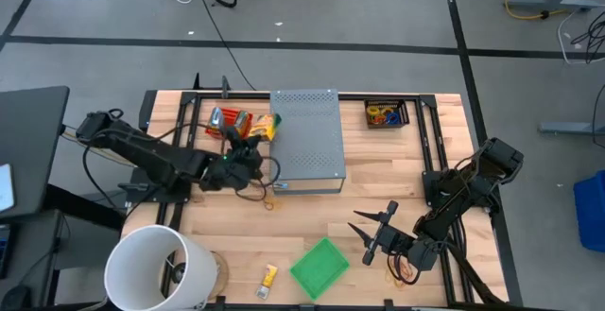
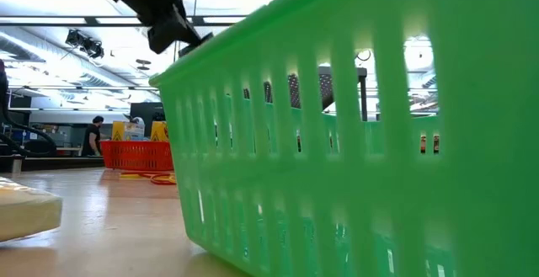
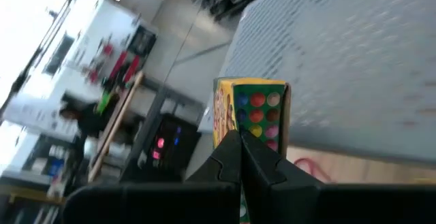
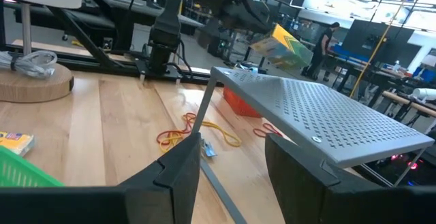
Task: Pick & Place Office Desk Supplies
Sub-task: Put the yellow crayon box into the red basket
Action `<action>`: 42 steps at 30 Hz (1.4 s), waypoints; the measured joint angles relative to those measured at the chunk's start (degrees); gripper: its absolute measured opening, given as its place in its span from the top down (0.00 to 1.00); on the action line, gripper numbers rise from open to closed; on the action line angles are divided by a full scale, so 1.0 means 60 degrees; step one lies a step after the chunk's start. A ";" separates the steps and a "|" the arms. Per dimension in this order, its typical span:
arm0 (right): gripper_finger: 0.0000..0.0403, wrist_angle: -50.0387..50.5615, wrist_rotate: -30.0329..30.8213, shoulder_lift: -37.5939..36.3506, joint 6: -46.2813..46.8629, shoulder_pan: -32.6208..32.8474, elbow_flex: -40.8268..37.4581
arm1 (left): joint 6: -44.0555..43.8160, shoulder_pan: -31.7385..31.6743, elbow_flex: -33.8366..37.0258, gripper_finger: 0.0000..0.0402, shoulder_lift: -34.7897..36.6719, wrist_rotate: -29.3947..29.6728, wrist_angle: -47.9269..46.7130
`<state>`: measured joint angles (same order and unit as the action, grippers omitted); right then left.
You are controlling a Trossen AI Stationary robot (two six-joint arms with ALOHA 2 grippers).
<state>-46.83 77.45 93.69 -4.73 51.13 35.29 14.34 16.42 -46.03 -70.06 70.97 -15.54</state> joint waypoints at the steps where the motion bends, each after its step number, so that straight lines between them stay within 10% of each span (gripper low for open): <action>1: 0.57 0.0000 -0.0003 0.0000 0.0000 0.0000 0.0000 | -0.0150 -0.0177 -0.0001 1.00 0.0000 0.0064 -0.0121; 25: 0.57 0.0082 -0.0269 0.0000 0.0004 0.0001 0.0000 | -0.4256 -0.3880 0.0002 1.00 0.0000 -0.0685 -0.3668; 42: 0.57 0.0572 -0.0377 0.0000 0.0251 0.0002 0.0000 | -0.6387 -0.4930 0.0002 1.00 0.0000 -0.3203 -0.5165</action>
<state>-43.40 75.19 93.69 -3.22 51.15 35.29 -23.98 -13.16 -46.02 -70.06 51.75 -46.53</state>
